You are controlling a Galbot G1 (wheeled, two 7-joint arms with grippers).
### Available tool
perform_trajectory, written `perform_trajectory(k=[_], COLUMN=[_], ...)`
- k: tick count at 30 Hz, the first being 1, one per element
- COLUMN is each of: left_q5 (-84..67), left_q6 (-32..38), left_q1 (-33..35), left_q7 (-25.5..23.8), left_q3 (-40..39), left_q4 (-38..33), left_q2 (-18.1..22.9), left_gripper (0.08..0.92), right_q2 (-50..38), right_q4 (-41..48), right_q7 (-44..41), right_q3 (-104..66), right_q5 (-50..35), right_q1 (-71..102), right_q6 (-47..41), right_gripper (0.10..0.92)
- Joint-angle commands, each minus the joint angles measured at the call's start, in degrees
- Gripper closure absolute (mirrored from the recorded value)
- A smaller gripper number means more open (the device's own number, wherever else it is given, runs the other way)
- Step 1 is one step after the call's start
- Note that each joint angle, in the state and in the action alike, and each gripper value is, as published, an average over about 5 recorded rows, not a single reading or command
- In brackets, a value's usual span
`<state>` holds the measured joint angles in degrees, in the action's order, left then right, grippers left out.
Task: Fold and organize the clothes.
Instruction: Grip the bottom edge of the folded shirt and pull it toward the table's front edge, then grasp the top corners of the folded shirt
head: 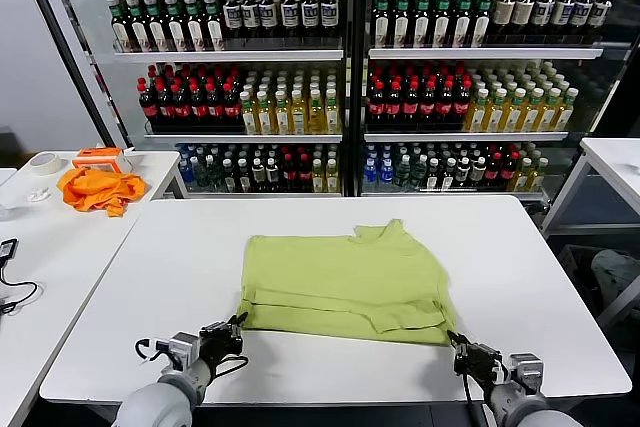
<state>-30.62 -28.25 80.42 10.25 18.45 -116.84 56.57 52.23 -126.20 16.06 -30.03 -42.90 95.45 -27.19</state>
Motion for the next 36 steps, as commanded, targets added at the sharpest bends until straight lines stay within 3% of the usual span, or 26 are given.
perform_trajectory(k=[1,12,17,26,36], left_q5=[-0.3,5.5,8.2,0.7,-1.3], left_q6=[0.8,-3.9,-4.8,-4.3,-2.6], left_q1=[11.2,15.4,16.0,8.6,-11.6], left_q7=[0.6,-0.9,-2.4,-2.4,-3.5], left_q3=[5.3,7.8,8.0,10.9,0.9], left_q4=[-9.6,-10.4,-11.9,-12.2,4.4], left_q2=[-2.4,-2.1,-2.0,-3.3,-4.2], left_gripper=[0.918,0.918,0.886,0.637,0.343], right_q2=[0.0,1.6,1.5,-1.4,-0.3], right_q4=[-6.9,-5.1,-6.7,-12.5,4.6], right_q7=[-0.2,0.1,0.3,0.8,4.5], right_q3=[-2.5,0.1,-0.8,-7.9,10.0], right_q5=[3.3,8.9,9.6,3.3,1.8], right_q1=[10.9,11.2,10.7,5.1,-29.5], right_q6=[-0.4,1.1,0.9,-1.8,-5.9], right_gripper=[0.919,0.919,0.837,0.577,0.292])
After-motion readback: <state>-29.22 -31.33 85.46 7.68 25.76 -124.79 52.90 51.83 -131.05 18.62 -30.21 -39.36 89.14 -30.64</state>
